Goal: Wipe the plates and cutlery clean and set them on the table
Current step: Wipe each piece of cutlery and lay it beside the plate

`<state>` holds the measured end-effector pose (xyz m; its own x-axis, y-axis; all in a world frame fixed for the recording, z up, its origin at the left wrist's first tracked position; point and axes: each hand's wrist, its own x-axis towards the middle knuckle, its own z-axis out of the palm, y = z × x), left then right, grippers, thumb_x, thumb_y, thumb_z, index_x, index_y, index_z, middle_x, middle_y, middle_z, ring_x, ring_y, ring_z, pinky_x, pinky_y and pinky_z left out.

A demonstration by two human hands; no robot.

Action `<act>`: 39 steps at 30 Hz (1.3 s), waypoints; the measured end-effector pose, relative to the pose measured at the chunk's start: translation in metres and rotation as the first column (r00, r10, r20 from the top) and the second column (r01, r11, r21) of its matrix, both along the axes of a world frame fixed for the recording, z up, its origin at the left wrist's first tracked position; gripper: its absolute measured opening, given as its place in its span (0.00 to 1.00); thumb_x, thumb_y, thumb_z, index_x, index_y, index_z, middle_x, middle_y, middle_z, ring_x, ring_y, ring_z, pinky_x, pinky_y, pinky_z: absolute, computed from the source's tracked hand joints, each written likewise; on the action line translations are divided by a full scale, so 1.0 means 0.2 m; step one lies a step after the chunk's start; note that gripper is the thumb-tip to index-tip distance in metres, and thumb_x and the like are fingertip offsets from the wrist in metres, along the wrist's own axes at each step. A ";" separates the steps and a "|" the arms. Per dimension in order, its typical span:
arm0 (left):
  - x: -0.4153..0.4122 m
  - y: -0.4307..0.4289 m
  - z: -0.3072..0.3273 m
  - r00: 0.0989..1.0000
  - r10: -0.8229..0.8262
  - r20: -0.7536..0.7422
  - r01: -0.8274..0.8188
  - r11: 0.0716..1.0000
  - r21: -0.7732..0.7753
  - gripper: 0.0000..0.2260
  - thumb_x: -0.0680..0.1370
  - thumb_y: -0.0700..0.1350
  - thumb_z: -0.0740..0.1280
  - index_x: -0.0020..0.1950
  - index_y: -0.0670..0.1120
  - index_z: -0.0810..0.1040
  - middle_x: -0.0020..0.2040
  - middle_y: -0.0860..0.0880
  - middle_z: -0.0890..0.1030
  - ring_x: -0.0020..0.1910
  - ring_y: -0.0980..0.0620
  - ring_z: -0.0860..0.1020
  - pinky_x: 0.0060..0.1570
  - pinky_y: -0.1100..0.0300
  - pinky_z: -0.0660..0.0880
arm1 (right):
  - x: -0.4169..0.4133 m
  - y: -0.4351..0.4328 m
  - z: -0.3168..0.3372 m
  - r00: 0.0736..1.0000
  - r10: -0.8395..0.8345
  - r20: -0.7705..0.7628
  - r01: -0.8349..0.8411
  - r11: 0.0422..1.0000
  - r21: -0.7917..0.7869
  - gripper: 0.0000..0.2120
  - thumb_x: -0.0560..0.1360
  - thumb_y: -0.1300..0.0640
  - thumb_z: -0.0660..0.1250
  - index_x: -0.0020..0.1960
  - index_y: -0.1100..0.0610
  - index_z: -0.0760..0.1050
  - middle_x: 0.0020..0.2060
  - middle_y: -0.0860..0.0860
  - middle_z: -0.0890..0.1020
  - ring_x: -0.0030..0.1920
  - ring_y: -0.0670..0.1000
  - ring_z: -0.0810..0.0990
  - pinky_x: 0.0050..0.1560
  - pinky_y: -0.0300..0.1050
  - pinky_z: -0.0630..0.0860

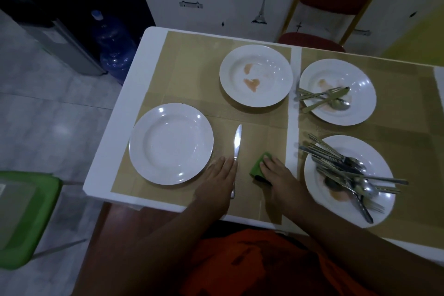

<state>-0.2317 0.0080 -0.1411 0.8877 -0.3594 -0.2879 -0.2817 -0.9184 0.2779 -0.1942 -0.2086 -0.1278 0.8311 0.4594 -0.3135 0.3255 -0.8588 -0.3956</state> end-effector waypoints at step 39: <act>0.28 -0.70 0.19 0.942 -0.286 0.177 0.306 0.947 -0.101 0.27 0.81 0.51 0.62 0.78 0.43 0.63 0.78 0.43 0.65 0.77 0.44 0.63 0.75 0.50 0.58 | -0.11 -0.53 0.24 0.875 -0.470 0.119 0.429 0.865 0.259 0.30 0.71 0.72 0.58 0.73 0.60 0.62 0.74 0.55 0.62 0.75 0.52 0.53 0.75 0.46 0.51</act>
